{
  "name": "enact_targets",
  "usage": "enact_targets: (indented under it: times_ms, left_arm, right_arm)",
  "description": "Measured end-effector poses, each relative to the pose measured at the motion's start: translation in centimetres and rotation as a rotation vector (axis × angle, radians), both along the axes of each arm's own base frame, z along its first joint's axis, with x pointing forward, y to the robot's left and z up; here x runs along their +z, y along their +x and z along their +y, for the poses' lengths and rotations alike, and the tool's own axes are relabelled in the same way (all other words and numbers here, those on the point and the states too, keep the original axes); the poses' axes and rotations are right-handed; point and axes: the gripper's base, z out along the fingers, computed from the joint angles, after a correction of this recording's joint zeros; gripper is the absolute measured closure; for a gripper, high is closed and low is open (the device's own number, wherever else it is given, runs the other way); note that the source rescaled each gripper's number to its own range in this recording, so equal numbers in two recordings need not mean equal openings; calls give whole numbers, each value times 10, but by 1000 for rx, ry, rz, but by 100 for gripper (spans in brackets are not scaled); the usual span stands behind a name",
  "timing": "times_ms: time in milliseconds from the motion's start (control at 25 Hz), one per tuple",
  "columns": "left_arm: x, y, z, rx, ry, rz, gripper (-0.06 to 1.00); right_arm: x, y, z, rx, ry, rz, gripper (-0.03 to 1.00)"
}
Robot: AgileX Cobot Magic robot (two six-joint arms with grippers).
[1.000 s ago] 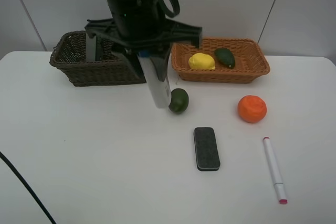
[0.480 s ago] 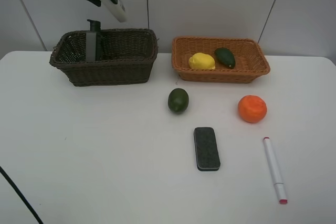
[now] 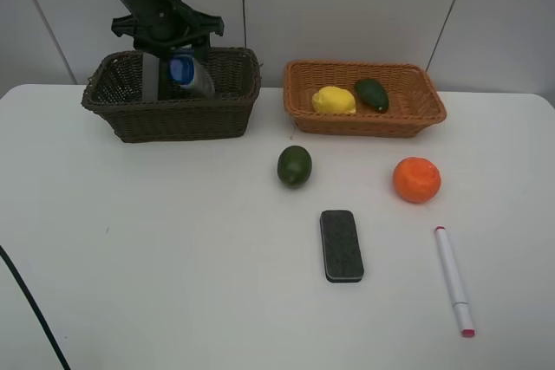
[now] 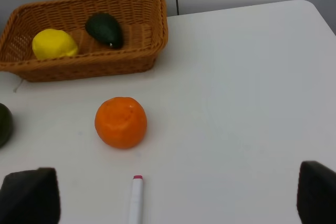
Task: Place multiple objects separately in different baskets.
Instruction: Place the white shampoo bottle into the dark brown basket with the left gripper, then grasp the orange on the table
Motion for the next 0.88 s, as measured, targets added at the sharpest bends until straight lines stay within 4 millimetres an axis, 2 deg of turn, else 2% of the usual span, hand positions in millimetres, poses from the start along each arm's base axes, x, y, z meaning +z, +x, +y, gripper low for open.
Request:
enact_targets:
  times_ms: [80, 200, 480, 680, 800, 880]
  left_arm:
    - [2, 0, 0, -2, 4, 0, -2]
    - [14, 0, 1, 3, 20, 33, -5]
    - [60, -17, 8, 40, 102, 263, -5]
    - [78, -31, 13, 29, 113, 266, -5]
    - [87, -47, 31, 28, 159, 267, -5]
    - [94, -62, 57, 75, 178, 282, -5]
  right_arm:
    - [0, 0, 0, 0, 0, 0, -2]
    - [0, 0, 0, 0, 0, 0, -2]
    - [0, 0, 0, 0, 0, 0, -2]
    - [0, 0, 0, 0, 0, 0, -2]
    - [0, 0, 0, 0, 0, 0, -2]
    - [0, 0, 0, 0, 0, 0, -2]
